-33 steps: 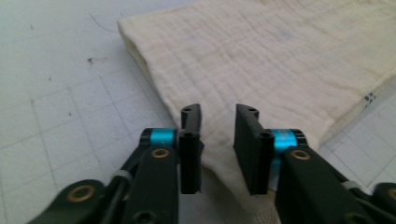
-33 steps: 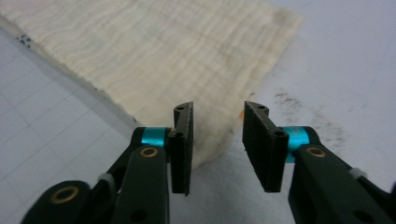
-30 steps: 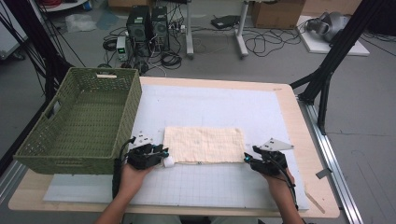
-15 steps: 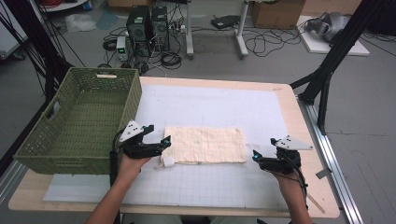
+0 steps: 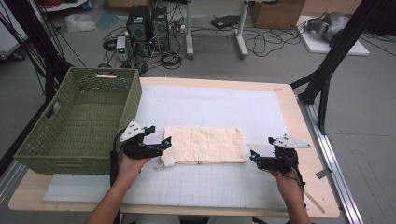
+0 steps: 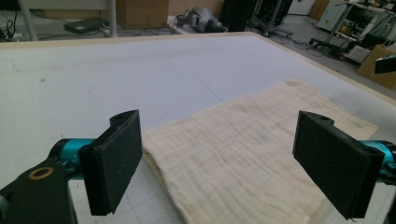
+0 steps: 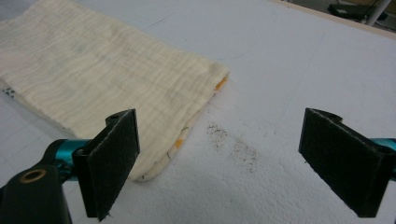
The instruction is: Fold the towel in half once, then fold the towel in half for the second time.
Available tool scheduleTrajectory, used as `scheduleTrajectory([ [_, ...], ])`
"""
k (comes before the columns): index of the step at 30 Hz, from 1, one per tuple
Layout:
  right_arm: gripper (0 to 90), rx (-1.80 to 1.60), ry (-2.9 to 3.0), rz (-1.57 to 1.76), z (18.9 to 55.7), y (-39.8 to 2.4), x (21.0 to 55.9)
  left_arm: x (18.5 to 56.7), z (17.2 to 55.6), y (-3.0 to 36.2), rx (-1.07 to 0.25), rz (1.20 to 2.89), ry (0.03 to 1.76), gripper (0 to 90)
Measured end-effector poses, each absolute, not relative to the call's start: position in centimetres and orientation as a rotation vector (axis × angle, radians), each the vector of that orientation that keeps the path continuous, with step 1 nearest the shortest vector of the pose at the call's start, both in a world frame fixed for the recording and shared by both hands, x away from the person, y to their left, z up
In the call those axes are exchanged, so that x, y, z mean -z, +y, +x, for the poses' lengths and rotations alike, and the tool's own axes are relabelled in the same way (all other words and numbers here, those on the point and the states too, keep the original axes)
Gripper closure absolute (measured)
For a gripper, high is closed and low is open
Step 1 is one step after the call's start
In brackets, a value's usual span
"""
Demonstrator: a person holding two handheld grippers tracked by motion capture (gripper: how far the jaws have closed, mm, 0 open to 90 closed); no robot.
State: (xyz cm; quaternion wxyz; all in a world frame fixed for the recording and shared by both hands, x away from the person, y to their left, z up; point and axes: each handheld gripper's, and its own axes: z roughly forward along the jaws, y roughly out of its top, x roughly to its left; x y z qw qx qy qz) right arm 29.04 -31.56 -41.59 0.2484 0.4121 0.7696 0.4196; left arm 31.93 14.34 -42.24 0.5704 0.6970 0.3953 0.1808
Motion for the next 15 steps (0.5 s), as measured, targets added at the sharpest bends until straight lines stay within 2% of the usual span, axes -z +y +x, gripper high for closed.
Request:
scheduleTrajectory([
  [15, 11.8, -1.134, 2.106, 1.141, 29.03, -31.74, 41.82, 42.31, 32.15, 14.28, -0.406, 1.63, 0.946, 16.4],
])
